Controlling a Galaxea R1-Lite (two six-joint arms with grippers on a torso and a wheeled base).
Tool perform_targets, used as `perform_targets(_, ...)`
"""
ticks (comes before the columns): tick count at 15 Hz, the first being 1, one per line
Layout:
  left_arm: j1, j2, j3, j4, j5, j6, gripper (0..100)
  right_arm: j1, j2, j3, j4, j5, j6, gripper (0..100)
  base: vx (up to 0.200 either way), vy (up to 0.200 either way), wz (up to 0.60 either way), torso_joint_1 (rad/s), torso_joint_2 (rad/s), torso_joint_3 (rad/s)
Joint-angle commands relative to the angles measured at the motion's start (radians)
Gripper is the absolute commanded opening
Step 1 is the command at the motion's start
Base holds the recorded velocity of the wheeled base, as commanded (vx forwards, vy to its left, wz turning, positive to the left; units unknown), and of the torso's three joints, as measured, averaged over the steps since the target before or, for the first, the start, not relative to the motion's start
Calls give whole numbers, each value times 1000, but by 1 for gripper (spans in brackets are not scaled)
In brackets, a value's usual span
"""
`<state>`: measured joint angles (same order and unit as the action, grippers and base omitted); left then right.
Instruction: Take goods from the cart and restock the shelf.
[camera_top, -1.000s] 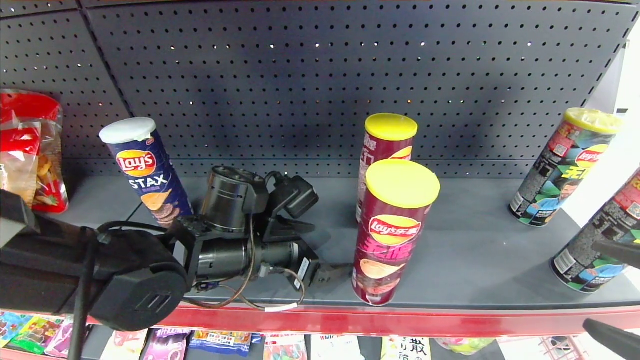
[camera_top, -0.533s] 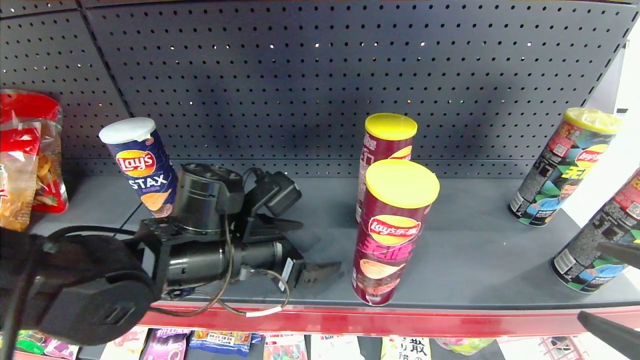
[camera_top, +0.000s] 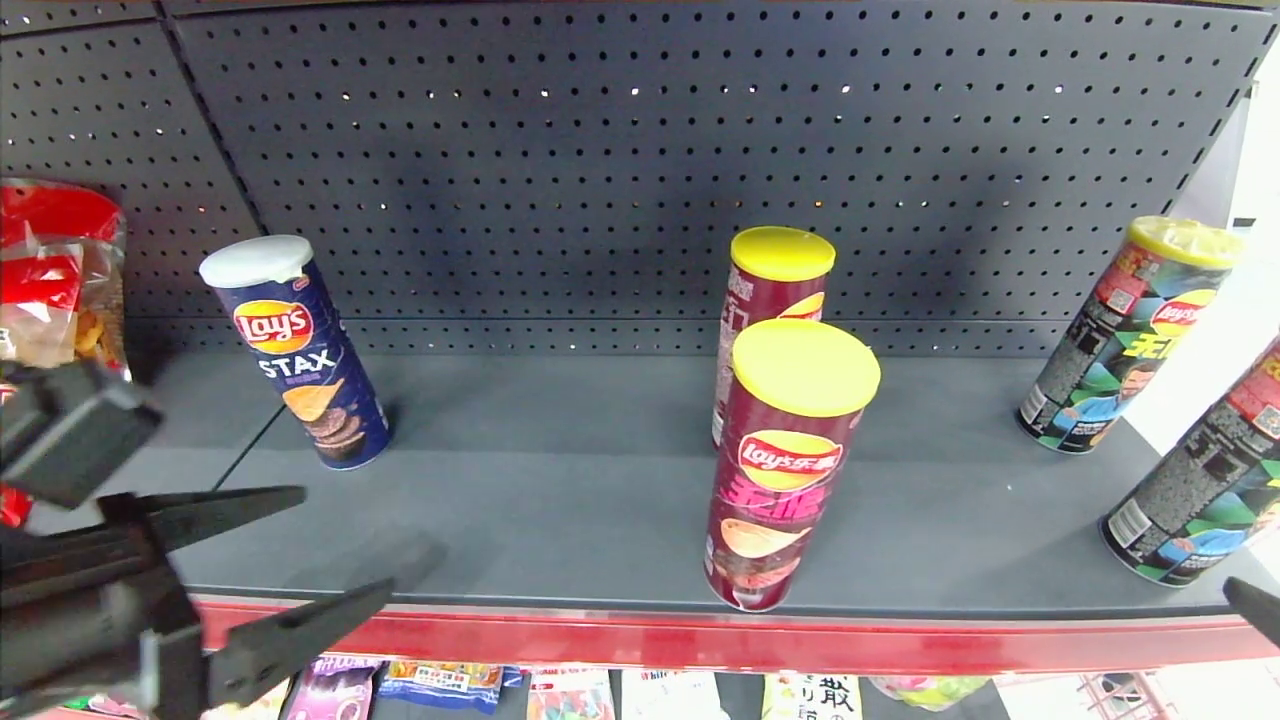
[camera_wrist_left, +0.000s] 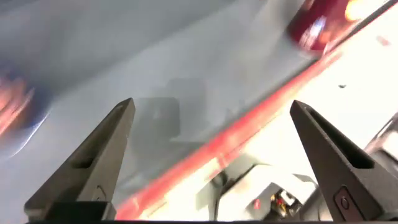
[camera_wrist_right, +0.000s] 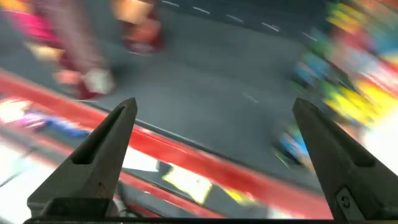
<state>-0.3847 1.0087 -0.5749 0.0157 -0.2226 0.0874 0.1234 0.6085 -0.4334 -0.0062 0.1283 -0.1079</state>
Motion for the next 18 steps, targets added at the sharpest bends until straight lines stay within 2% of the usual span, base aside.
perform_targets(1,199,-553,-11,421,135,8,100,-169,-119,-34,110,-9,-3,100,0,0,0,0,0,0)
perform_targets(2,214,-671,6,521,233,9,100,-203,-185,-28,164,-9,-3,100,0,0,0,0,0,0)
perform_targets(3,213,-774,33,581,293,11,100,-205,-230,-18,206,-7,-3,100,0,0,0,0,0,0)
perform_targets(4,211,-857,66,613,308,9,100,-200,-277,16,241,-7,-3,100,0,0,0,0,0,0)
perform_targets(6,205,-914,127,598,305,11,100,-199,-339,61,253,-10,-18,100,0,0,0,0,0,0)
perform_targets(8,204,-907,138,569,308,12,100,-189,-319,70,241,-10,-47,100,0,0,0,0,0,0)
perform_targets(9,178,-901,139,520,304,3,100,-199,-309,73,241,-22,-44,100,0,0,0,0,0,0)
perform_targets(10,150,-892,142,513,322,14,100,-200,-309,73,242,-45,-42,100,0,0,0,0,0,0)
perform_targets(11,144,-886,144,512,333,18,100,-200,-306,71,247,-65,-42,100,0,0,0,0,0,0)
perform_targets(12,142,-872,145,509,341,38,100,-189,-288,70,247,-95,-42,100,0,0,0,0,0,0)
perform_targets(18,142,-878,145,507,381,61,100,-192,-282,74,252,-116,-59,100,0,0,0,0,0,0)
